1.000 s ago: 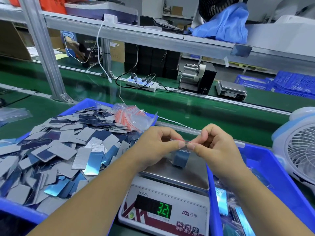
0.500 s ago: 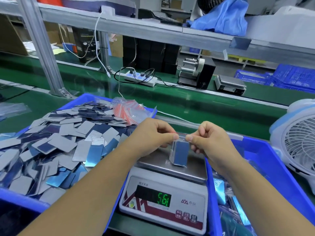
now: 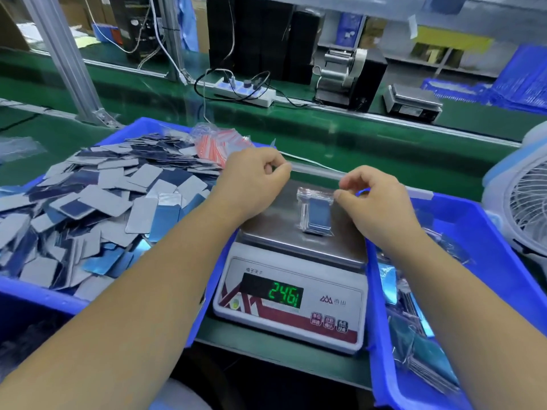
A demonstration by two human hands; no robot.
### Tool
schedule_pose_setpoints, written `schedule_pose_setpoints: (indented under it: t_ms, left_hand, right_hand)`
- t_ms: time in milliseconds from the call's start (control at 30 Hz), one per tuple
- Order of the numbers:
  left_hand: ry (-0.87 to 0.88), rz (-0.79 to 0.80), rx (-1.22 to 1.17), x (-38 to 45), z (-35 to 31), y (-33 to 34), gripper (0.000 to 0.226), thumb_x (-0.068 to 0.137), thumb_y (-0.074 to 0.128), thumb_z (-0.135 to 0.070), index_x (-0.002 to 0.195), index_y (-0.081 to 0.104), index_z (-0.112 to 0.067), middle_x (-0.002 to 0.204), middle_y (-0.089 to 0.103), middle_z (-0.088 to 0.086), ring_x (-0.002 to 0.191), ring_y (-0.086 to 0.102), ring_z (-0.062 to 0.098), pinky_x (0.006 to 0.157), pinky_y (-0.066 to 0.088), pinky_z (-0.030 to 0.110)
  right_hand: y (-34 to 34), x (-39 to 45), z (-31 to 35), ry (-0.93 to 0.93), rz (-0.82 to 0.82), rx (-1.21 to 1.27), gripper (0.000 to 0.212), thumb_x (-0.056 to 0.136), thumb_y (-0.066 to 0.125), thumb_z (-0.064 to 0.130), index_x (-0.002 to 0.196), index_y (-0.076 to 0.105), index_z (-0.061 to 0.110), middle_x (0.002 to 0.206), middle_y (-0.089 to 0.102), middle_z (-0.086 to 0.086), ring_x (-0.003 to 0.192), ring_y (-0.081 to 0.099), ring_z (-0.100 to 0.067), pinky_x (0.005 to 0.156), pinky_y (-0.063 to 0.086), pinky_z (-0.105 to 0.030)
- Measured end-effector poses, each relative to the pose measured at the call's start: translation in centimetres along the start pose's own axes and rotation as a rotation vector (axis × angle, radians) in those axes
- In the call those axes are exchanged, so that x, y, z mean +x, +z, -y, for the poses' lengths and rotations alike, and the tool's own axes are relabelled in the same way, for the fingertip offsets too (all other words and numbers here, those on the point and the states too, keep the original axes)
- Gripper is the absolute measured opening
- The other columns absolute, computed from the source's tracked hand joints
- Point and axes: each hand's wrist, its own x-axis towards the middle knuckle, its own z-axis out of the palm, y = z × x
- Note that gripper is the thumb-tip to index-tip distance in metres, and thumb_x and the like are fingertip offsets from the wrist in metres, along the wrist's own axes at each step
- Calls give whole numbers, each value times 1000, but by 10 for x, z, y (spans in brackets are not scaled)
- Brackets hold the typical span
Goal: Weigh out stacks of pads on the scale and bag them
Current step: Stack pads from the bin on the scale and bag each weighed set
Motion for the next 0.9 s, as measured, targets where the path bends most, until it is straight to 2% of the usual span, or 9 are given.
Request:
schedule_pose_setpoints:
  t_ms: [100, 200, 333, 567, 667, 700, 767, 833, 900]
  left_hand:
    - [3, -36, -38, 0, 1, 0, 28, 95, 61, -25, 67, 60, -27, 42, 44, -18, 50, 44, 1, 50, 31, 13]
    - [8, -75, -69, 0, 1, -1, 28, 94, 61, -23, 66, 59, -26, 41, 42, -14, 50, 43, 2, 51, 31, 10]
    - [12, -105, -105, 0, 2, 0, 24, 93, 60, -22, 69, 62, -19, 41, 40, -12, 48, 39, 5, 50, 32, 10]
    - [12, -116, -136, 0, 1, 1, 22, 92, 60, -22, 71, 64, -18, 40, 36, -11, 48, 36, 8, 50, 33, 11]
    - [22, -120, -144, -1, -1, 0, 21, 92, 59, -20, 71, 64, -18, 41, 37, -11, 48, 36, 8, 52, 33, 11]
    - [34, -130, -155, -2, -2, 0, 21, 91, 60, -19, 70, 64, -19, 41, 37, -12, 49, 36, 7, 52, 32, 11]
    - [69, -159, -181, -4, -5, 0, 22, 90, 60, -18, 68, 62, -22, 42, 38, -12, 49, 36, 6, 52, 31, 12]
    - [117, -167, -197, -4, -10, 3, 22, 89, 61, -19, 67, 60, -23, 44, 40, -12, 49, 36, 7, 52, 30, 14]
    - [174, -141, -188, -4, -17, 7, 20, 88, 62, -21, 68, 61, -22, 46, 41, -11, 51, 38, 7, 53, 31, 14]
  right_hand:
    - [0, -1, 3, -8, 7, -20, 11, 83, 68, 21, 76, 62, 27, 64, 62, 16, 59, 51, 3, 52, 35, -8]
    - [-2, -2, 5, -16, 19, -20, 12, 83, 67, 21, 75, 62, 27, 67, 61, 20, 61, 50, 2, 52, 34, -9]
    - [-3, -3, 7, -20, 33, -15, 13, 84, 67, 22, 74, 62, 27, 66, 61, 20, 60, 50, 1, 55, 35, -18]
    - [-5, -5, 11, -39, 65, -30, 12, 86, 67, 23, 75, 62, 26, 58, 58, 11, 58, 50, 0, 51, 34, -10]
    - [-6, -8, 21, -97, 128, -121, 16, 88, 62, 42, 86, 62, 27, 61, 58, 11, 62, 52, 0, 54, 35, -12]
    - [-5, -11, 26, -117, 179, -193, 30, 87, 54, 57, 95, 61, 29, 66, 59, 10, 67, 53, -2, 58, 38, -19]
    - [0, -21, 37, -169, 250, -443, 61, 78, 31, 81, 109, 50, 33, 77, 58, 6, 79, 56, -21, 60, 40, -32]
    - [8, -29, 44, -260, 235, -669, 63, 73, 23, 86, 100, 39, 31, 78, 48, 4, 76, 50, -28, 53, 32, -34]
    - [13, -33, 48, -301, 240, -678, 49, 79, 39, 74, 94, 35, 28, 78, 44, 3, 77, 53, -29, 52, 28, -34]
